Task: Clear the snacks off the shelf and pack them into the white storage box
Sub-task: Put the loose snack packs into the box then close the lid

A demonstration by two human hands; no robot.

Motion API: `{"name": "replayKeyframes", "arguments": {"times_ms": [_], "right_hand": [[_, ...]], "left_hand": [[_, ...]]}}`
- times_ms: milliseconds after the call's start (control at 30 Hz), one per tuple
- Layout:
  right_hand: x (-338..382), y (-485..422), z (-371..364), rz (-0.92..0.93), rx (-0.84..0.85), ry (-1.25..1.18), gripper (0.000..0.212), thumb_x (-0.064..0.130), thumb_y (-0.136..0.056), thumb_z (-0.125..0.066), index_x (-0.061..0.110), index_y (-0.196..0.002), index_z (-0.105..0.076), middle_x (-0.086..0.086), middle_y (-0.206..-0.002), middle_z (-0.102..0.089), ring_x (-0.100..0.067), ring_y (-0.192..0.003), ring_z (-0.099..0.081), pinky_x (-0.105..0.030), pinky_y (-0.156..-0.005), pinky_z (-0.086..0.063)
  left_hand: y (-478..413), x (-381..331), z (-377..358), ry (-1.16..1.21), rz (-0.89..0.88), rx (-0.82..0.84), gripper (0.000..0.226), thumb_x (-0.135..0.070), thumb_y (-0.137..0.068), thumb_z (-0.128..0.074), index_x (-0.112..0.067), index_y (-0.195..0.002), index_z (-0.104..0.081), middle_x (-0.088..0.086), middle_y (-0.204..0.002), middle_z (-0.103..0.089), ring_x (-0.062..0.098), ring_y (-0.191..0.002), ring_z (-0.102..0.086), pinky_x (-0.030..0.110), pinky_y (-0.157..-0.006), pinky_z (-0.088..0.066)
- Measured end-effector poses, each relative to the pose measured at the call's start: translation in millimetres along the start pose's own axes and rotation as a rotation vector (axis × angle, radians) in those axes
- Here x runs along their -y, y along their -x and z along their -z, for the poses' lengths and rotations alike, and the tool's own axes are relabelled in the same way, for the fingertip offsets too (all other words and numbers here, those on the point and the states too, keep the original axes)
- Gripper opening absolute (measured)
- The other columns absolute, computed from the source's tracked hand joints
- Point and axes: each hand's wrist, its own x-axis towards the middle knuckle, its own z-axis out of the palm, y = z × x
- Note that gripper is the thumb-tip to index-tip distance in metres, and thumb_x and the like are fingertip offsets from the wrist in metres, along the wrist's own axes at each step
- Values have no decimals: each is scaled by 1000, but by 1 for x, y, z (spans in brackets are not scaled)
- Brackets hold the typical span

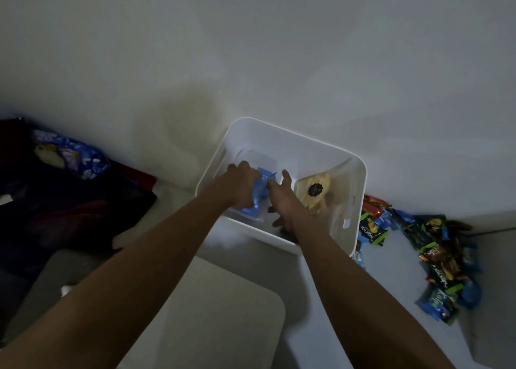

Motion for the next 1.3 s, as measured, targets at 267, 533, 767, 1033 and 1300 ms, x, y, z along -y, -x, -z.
{"name": "replayKeyframes", "arguments": {"times_ms": [267, 533, 767, 1033, 1300], "right_hand": [[3, -5, -3, -31, 41, 18, 56, 46, -102, -27, 49, -152, -2, -8, -147, -47, -35, -104, -62, -44, -73, -53], [3, 11, 24, 164, -142, 42, 59, 37, -96, -48, 30, -151, -29, -6, -127, -56, -27, -107, -60, -41, -91, -52], [-4, 59, 112, 342, -477, -35, 43, 36, -89, -50, 16, -125, -58, -8, -97, -72, -28, -88, -71, -49, -88, -57], [-110, 118, 222, 285, -725, -35, 47, 44, -86, -51, 6, -109, -65, -9, -91, -66, -22, -82, -62, -49, -78, -54], [-253, 124, 288, 51, -858, 217, 65, 39, -88, -64, 7, -141, -44, -26, -135, -49, -44, -125, -46, -50, -103, -43]], "left_hand": [[6, 9, 2, 40, 92, 13, 75, -35, -71, -83, -16, -134, -47, 14, -130, -46, 34, -115, -56, 44, -99, -47], [13, -24, 18, 38, 75, -81, 71, -39, -74, -80, -15, -134, -49, 16, -130, -46, 37, -119, -52, 47, -99, -47], [15, -129, 38, 184, -116, -272, 64, -44, -78, -73, -24, -134, -49, 6, -133, -49, 25, -120, -53, 43, -98, -48], [25, -262, -15, 285, -403, -332, 51, -37, -80, -67, -23, -128, -54, 3, -119, -56, 21, -113, -52, 41, -88, -50], [7, -294, -129, 142, -310, -165, 99, -60, -74, -71, -24, -153, -21, 6, -156, -26, 29, -143, -24, 43, -113, -31]]}}
